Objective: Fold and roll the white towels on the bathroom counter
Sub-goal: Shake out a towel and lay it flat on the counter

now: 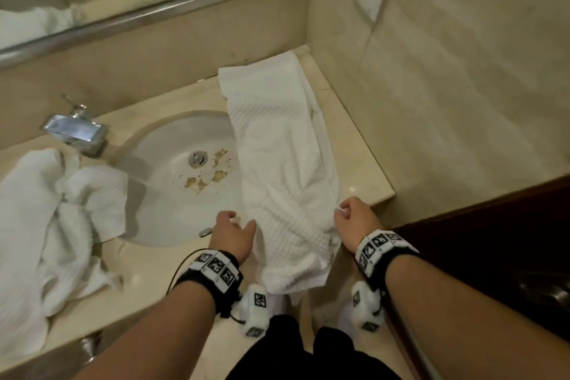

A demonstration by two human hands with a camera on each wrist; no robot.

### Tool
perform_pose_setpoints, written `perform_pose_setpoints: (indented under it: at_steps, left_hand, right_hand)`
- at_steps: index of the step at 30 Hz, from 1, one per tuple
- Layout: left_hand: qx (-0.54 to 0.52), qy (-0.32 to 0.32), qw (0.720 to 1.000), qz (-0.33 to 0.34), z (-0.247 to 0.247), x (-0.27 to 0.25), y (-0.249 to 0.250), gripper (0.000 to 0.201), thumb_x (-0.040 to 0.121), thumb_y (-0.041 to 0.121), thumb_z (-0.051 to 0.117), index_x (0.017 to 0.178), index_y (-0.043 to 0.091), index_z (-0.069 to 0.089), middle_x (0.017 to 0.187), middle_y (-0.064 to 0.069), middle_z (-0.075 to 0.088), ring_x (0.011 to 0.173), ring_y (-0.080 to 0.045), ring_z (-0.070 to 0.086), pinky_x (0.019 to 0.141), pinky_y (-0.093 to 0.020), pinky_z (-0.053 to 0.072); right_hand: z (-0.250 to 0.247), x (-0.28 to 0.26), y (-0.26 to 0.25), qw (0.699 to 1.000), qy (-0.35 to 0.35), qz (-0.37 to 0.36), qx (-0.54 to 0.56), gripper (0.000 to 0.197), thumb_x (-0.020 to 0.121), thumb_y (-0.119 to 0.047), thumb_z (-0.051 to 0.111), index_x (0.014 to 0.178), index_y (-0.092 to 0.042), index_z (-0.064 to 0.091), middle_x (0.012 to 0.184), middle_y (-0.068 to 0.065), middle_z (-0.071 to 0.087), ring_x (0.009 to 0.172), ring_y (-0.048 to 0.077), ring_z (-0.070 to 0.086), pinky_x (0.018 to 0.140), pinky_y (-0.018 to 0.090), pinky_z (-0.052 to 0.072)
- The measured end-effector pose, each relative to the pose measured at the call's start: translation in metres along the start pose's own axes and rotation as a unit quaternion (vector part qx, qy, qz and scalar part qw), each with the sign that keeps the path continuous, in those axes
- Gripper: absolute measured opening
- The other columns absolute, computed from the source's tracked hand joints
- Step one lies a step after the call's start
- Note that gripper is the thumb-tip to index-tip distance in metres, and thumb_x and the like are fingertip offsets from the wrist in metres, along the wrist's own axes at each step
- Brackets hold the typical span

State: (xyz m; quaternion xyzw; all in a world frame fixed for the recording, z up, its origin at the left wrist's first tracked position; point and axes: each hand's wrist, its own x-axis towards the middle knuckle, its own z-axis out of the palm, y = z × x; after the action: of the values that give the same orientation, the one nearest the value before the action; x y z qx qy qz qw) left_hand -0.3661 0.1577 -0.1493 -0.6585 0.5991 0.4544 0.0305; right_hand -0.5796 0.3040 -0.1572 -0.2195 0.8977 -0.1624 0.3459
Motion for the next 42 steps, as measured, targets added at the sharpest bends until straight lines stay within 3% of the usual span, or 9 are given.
perform_pose_setpoints:
  at_steps: [3, 7, 14, 17, 27, 33, 37, 40, 42]
  left_hand:
    - [0.023, -0.049, 0.998, -0.010, 0.001, 0.029, -0.003, 0.053, 0.091, 0.048, 0.069, 0.130, 0.015, 0.055, 0.124, -0.009, 0.068, 0.107, -0.029, 0.067, 0.095, -0.036, 0.051]
    - [0.110, -0.097, 0.989, 0.036, 0.002, 0.039, -0.007, 0.024, 0.087, 0.036, 0.073, 0.083, 0.018, 0.058, 0.086, -0.002, 0.066, 0.079, -0.022, 0.061, 0.068, -0.030, 0.045]
    - [0.270, -0.215, 0.934, 0.095, -0.012, 0.027, -0.021, 0.035, 0.086, 0.051, 0.066, 0.071, 0.022, 0.052, 0.073, 0.004, 0.058, 0.068, -0.016, 0.055, 0.063, -0.029, 0.040]
    - [0.210, -0.148, 0.963, 0.081, -0.025, 0.038, -0.015, 0.036, 0.088, 0.056, 0.061, 0.081, 0.021, 0.061, 0.079, 0.006, 0.067, 0.075, -0.013, 0.063, 0.068, -0.029, 0.047]
    - [0.042, -0.063, 0.997, 0.033, -0.036, 0.100, 0.052, 0.029, 0.096, 0.047, 0.062, 0.102, 0.018, 0.060, 0.100, -0.001, 0.067, 0.087, -0.017, 0.061, 0.074, -0.031, 0.046]
    - [-0.108, -0.056, 0.992, -0.039, -0.021, 0.154, 0.075, 0.073, 0.092, 0.054, 0.066, 0.149, 0.014, 0.043, 0.147, -0.006, 0.054, 0.131, -0.028, 0.054, 0.110, -0.040, 0.042]
    - [-0.212, -0.098, 0.966, -0.112, -0.006, 0.195, 0.078, 0.109, 0.055, 0.080, 0.078, 0.138, 0.012, 0.059, 0.133, -0.014, 0.066, 0.114, -0.034, 0.066, 0.105, -0.047, 0.050]
    - [-0.252, -0.093, 0.957, -0.112, -0.012, 0.195, 0.091, 0.065, 0.075, 0.049, 0.079, 0.121, 0.005, 0.069, 0.108, -0.028, 0.067, 0.086, -0.037, 0.072, 0.088, -0.043, 0.058]
    - [-0.260, -0.083, 0.959, -0.082, -0.018, 0.194, 0.099, 0.032, 0.084, 0.034, 0.078, 0.107, 0.013, 0.074, 0.096, -0.015, 0.078, 0.086, -0.032, 0.075, 0.089, -0.049, 0.059]
  right_hand:
    - [0.008, 0.016, -0.027, 0.997, 0.043, 0.012, 0.055, 0.039, 0.098, -0.037, 0.054, 0.131, -0.017, 0.050, 0.136, 0.008, 0.051, 0.117, 0.028, 0.056, 0.098, 0.037, 0.046]
    - [0.015, 0.039, -0.059, 0.980, 0.096, 0.006, 0.172, 0.047, 0.098, -0.034, 0.056, 0.142, -0.021, 0.043, 0.144, 0.002, 0.050, 0.125, 0.024, 0.053, 0.103, 0.034, 0.043]
    - [0.016, 0.063, -0.090, 0.984, 0.072, 0.039, 0.157, 0.046, 0.099, -0.047, 0.052, 0.128, -0.012, 0.056, 0.128, 0.010, 0.061, 0.115, 0.029, 0.059, 0.090, 0.029, 0.043]
    - [0.008, 0.059, -0.086, 0.982, 0.112, 0.078, 0.134, 0.053, 0.103, -0.044, 0.045, 0.142, -0.009, 0.047, 0.142, 0.015, 0.053, 0.129, 0.035, 0.051, 0.104, 0.034, 0.040]
    - [-0.020, 0.107, -0.088, 0.987, 0.117, 0.060, 0.091, 0.033, 0.096, -0.032, 0.054, 0.126, -0.018, 0.057, 0.128, 0.006, 0.060, 0.111, 0.026, 0.059, 0.089, 0.029, 0.045]
    - [-0.022, 0.171, -0.121, 0.989, 0.117, 0.018, 0.093, 0.045, 0.095, -0.047, 0.054, 0.130, -0.019, 0.057, 0.127, 0.004, 0.060, 0.111, 0.025, 0.058, 0.095, 0.034, 0.048]
    - [-0.025, 0.194, -0.132, 0.997, 0.069, 0.024, -0.020, 0.048, 0.088, -0.055, 0.060, 0.123, -0.022, 0.058, 0.125, 0.007, 0.049, 0.112, 0.028, 0.054, 0.094, 0.033, 0.047]
    - [-0.034, 0.200, -0.135, 0.999, 0.040, -0.003, -0.022, 0.029, 0.091, -0.044, 0.063, 0.104, -0.019, 0.055, 0.106, 0.004, 0.054, 0.086, 0.019, 0.054, 0.073, 0.026, 0.041]
    - [-0.045, 0.203, -0.136, 1.000, 0.025, -0.006, 0.009, 0.025, 0.093, -0.038, 0.066, 0.093, -0.020, 0.049, 0.087, -0.001, 0.055, 0.069, 0.011, 0.049, 0.058, 0.026, 0.034]
